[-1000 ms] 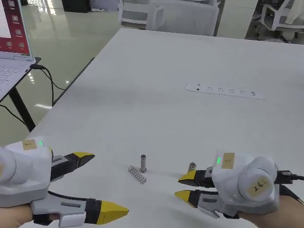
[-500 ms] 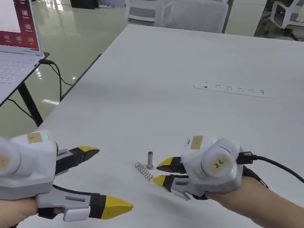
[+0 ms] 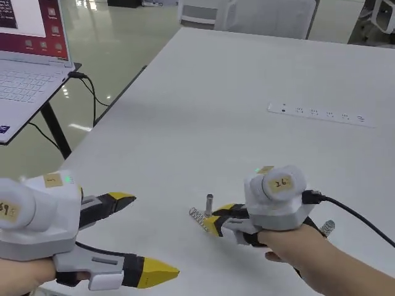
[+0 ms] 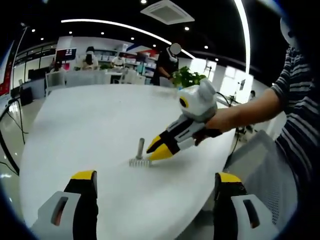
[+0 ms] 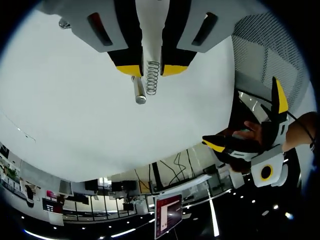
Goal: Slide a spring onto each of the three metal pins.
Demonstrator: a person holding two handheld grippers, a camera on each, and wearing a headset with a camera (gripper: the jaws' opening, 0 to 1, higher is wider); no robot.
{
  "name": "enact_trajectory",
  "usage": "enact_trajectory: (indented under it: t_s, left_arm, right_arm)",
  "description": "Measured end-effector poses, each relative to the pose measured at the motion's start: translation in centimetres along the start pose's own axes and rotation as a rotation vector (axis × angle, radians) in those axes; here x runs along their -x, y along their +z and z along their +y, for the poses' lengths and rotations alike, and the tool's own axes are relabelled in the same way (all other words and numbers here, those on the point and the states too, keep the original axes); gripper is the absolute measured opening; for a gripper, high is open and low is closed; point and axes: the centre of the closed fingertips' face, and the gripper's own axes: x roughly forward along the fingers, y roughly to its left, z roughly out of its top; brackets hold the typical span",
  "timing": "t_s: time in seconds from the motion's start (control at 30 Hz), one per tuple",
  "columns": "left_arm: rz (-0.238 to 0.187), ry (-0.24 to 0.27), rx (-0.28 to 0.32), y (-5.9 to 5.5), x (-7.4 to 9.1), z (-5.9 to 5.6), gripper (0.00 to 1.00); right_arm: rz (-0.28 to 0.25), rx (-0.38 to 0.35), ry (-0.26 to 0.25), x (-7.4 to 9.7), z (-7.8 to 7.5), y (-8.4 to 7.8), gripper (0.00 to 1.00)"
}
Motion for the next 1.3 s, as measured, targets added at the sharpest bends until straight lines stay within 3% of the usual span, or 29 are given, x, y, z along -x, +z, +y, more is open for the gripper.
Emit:
enact_trajectory:
  t_s: [0.2, 0.37, 0.5, 0.6, 0.7, 1.07, 1.3]
  left_arm:
    - [-0.001, 0.002, 0.008, -0.2, 0.0, 0.0, 0.94]
    - [0.009, -0.003, 0.012, -0.7, 0.0, -0.1, 0.94]
    - [0.011, -0.002, 0.014, -0.8, 0.1, 0.0, 0.94]
    - [0.012, 0.002, 0.015, -0.8, 0.2, 0.2, 0.94]
    - [0.013, 0.0, 0.011, -0.7, 0.2, 0.2, 0.94]
    - [0.006, -0.053, -0.015, 0.7, -1.4, -1.4, 0.91]
    - [0.035, -0.117, -0.061, 1.2, -2.6, -2.7, 0.89]
  right_arm:
    - [0.021, -0.018, 0.003, -0.9, 0.6, -0.5, 0.12]
    - [0.06, 0.061, -0.018, -1.7, 0.7, -1.0, 0.12]
    - [0.057, 0.104, -0.032, -1.8, 0.5, -1.4, 0.09]
    - [0.061, 0.087, -0.033, -1.4, 0.3, -1.5, 0.08]
    - [0.019, 0.074, 0.009, -0.6, 0.9, -0.8, 0.08]
    - [0.003, 0.132, 0.044, 4.8, 1.3, -0.6, 0.08]
    - [0.015, 0.218, 0.058, 7.9, 1.4, -1.3, 0.08]
